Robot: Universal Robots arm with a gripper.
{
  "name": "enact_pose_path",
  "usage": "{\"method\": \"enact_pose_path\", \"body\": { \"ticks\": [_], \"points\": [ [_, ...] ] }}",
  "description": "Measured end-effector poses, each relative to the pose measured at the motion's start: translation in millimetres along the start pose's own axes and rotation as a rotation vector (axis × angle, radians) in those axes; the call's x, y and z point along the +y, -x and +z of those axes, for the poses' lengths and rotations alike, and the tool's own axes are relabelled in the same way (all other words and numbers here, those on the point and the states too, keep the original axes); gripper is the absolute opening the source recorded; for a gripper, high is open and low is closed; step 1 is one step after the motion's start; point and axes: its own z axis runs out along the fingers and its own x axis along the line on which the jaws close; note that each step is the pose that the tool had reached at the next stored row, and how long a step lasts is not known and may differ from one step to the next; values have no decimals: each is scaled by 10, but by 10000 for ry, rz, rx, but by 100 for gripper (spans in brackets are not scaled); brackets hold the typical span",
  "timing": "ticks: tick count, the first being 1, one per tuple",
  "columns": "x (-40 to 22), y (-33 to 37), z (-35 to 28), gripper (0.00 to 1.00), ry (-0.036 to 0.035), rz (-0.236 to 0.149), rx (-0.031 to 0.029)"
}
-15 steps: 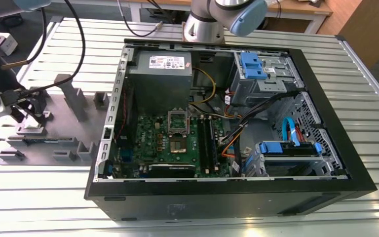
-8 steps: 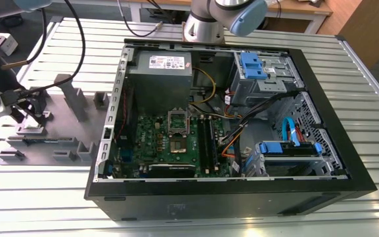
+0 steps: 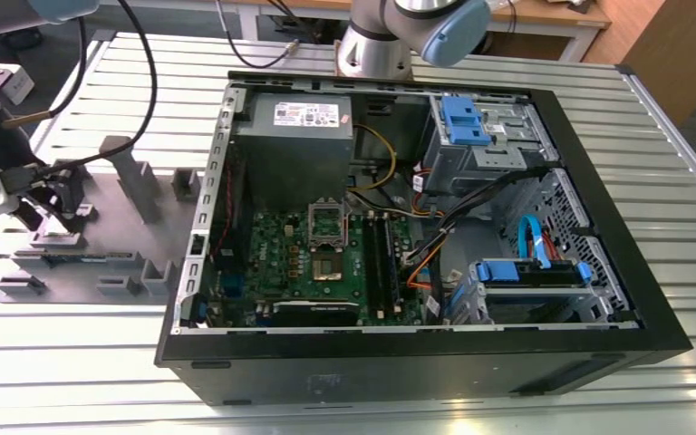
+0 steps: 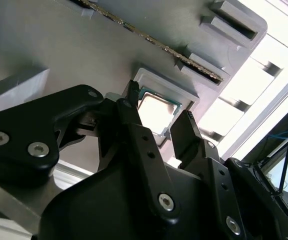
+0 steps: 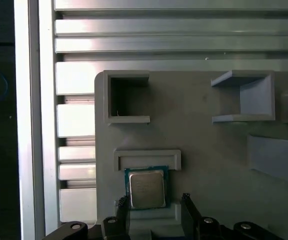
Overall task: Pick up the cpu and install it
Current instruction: 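Pick up the cpu and move it towards the insertion slot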
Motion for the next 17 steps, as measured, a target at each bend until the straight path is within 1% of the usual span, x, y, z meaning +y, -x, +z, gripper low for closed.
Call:
{"method": "enact_pose_path", "body": {
  "ticks": [3,5,6,8,9,11,15,17],
  "points": [
    [0,0,7,53,56,-295,-2],
    [-1,0,10,53,130,-465,-2],
    [-1,1,12,53,212,-483,-3],
    [0,0,12,53,449,-484,1],
    [0,0,11,53,486,-481,4],
    [1,0,24,53,495,-480,-1],
    [0,-3,77,53,494,-481,2],
    [0,-4,88,53,493,-481,4]
  ]
}}
